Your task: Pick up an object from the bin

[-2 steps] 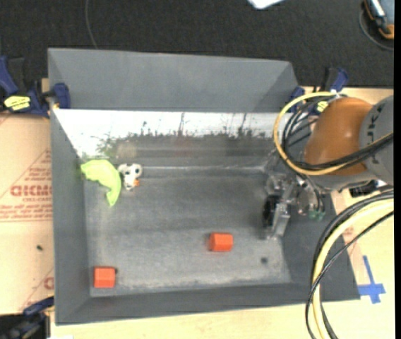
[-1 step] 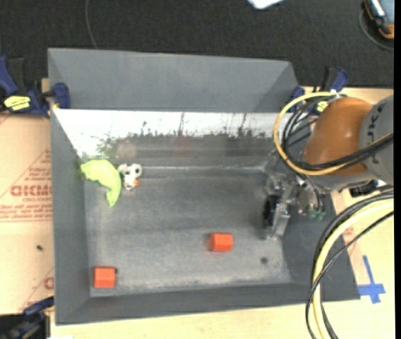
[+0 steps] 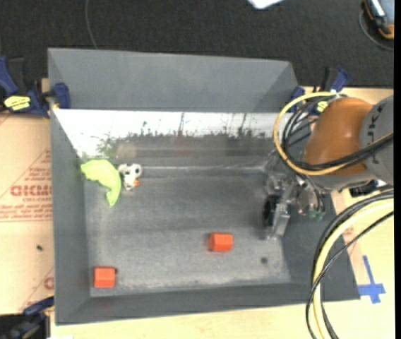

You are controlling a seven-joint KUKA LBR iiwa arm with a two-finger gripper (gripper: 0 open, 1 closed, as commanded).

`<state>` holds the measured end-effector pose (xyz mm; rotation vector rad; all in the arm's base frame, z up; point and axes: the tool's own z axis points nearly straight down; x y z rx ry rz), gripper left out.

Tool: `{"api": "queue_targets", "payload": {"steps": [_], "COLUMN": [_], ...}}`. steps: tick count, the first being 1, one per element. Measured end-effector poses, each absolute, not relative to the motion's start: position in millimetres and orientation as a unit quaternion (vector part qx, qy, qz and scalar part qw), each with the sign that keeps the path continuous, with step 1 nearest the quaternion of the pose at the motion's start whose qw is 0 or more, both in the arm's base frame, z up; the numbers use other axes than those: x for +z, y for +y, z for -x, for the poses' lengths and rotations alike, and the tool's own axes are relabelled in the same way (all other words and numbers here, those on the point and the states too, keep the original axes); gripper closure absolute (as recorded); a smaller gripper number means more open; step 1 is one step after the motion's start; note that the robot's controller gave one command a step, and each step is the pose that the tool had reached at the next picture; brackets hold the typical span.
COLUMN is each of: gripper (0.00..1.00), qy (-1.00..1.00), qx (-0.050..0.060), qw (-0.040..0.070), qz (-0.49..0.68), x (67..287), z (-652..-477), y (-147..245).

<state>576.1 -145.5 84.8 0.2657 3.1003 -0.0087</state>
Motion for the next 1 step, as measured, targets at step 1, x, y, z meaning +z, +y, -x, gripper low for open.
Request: {"api": "queue_targets", "payload": {"steps": [1], "gripper": [0.0], "qy": [0.996], "qx": [-0.003], "qw": [0.014], "qz": [-0.085], "x": [78.9], "z": [-573.5], "y": [-145.4]}}
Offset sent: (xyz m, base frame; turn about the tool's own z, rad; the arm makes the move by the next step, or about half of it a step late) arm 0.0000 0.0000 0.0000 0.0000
